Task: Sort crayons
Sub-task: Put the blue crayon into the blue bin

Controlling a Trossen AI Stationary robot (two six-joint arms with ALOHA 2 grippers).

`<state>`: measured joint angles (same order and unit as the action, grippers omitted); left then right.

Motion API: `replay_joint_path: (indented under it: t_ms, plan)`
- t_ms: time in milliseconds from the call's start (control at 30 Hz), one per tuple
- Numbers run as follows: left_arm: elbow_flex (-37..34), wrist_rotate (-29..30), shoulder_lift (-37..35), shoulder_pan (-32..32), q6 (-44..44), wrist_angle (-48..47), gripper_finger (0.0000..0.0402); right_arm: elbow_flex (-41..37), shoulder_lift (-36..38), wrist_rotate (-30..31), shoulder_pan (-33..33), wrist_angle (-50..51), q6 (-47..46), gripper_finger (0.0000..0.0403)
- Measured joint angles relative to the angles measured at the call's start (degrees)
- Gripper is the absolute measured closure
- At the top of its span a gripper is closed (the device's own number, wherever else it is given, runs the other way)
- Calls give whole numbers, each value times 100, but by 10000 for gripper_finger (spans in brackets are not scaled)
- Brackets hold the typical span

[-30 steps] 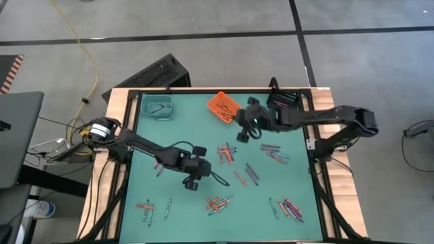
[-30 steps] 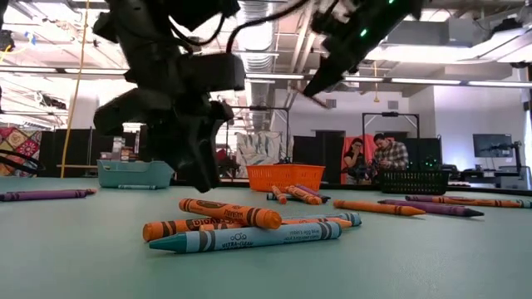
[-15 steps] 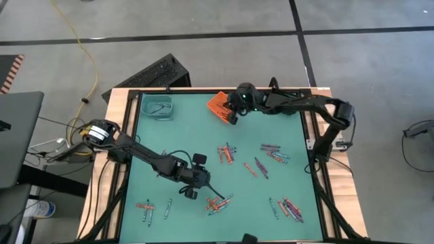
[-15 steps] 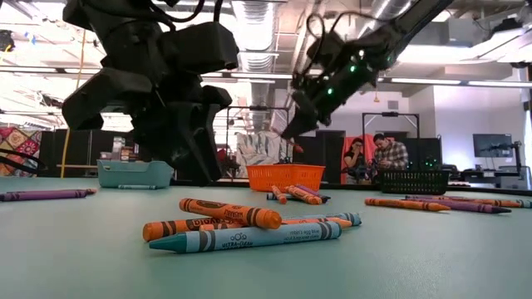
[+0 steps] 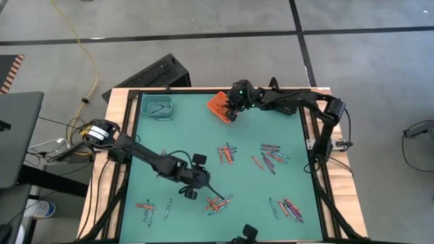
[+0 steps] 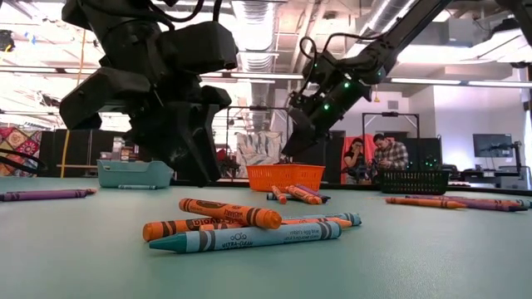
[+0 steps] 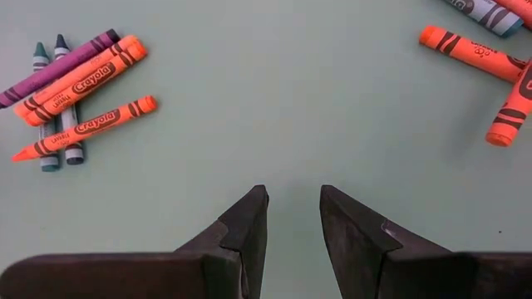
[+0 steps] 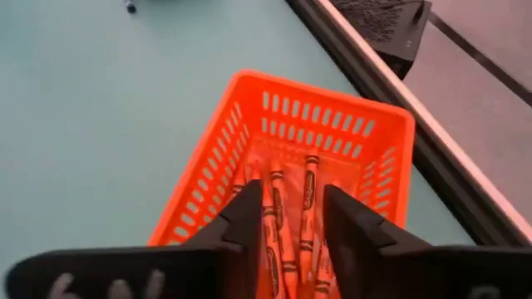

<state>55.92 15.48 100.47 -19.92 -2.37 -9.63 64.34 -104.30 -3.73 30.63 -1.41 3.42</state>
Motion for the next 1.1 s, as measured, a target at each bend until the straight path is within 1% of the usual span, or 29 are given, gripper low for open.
replay_joint_path:
  t_ms: [133, 267, 467, 567, 700, 867, 1000, 1100]
  plan:
    - [0, 8, 0, 0, -33, -1, 299, 7, 224, 44, -5, 14, 3, 248]
    - [0, 16, 0, 0, -35, -4, 299, 5, 581, 64, -59, 269, 93, 238]
    - [0, 57, 0, 0, -31, -61, 299, 9, 1262, 84, -327, 1359, 247, 242]
    - [2, 250, -2, 0, -35, -193, 299, 9, 1596, 110, -542, 1985, 262, 245]
    - [2, 684, -67, 6, -31, -592, 299, 9, 1958, 144, -918, 2894, 258, 246]
    - [2, 1370, -377, 129, 35, -1186, 299, 7, 2264, 556, -1522, 3857, -59, 246]
    - [2, 1432, -769, 484, -15, -1821, 299, 4, 2358, 802, -2102, 4305, -414, 246]
    - [7, 1306, -1044, 944, -186, -2492, 299, 4, 2368, 984, -2560, 4551, -666, 246]
